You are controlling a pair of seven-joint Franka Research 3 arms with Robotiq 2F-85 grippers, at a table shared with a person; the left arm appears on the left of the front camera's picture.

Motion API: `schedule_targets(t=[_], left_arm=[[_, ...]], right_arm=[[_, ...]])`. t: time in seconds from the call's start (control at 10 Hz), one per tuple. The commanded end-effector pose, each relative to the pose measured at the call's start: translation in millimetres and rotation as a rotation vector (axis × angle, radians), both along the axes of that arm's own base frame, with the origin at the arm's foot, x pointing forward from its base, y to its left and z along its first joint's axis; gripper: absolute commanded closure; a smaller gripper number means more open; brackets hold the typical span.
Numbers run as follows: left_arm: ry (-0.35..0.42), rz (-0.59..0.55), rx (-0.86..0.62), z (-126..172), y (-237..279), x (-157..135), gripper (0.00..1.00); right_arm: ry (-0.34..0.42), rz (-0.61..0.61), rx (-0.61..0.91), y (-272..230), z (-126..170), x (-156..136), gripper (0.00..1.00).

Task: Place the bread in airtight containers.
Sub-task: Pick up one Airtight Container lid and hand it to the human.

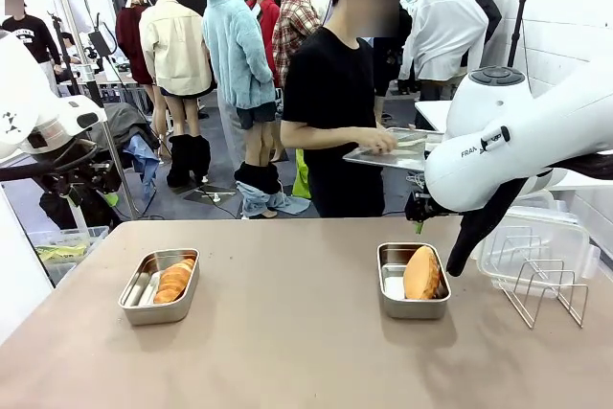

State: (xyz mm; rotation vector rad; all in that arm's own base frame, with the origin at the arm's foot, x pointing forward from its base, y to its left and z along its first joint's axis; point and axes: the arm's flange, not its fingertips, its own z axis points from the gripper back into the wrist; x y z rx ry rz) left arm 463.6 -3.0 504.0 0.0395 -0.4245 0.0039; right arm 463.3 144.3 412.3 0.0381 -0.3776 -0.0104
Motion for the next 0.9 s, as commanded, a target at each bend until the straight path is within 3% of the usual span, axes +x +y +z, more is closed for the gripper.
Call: schedule_targets(t=[0.0,0.3,0.6,0.8], left_arm=[[-0.058,-0.006,0.022,20.8,-7.6,-14.6,0.26],[-0.097,0.032,0.043,55.0,0.0,-27.3,0.26],[-0.071,-0.008,0.016,49.0,29.1,-24.5,0.26],[-0.070,-0.035,-0.008,45.3,42.3,-24.0,0.26]], right_arm=[[-0.048,0.016,0.005,-6.8,23.0,-7.6,0.02],[-0.163,0.005,0.039,-39.4,83.0,-22.2,0.02],[-0.182,0.290,0.051,-123.6,130.0,-31.3,0.02],[-0.123,0.472,0.099,-180.6,132.6,-42.3,0.02]])
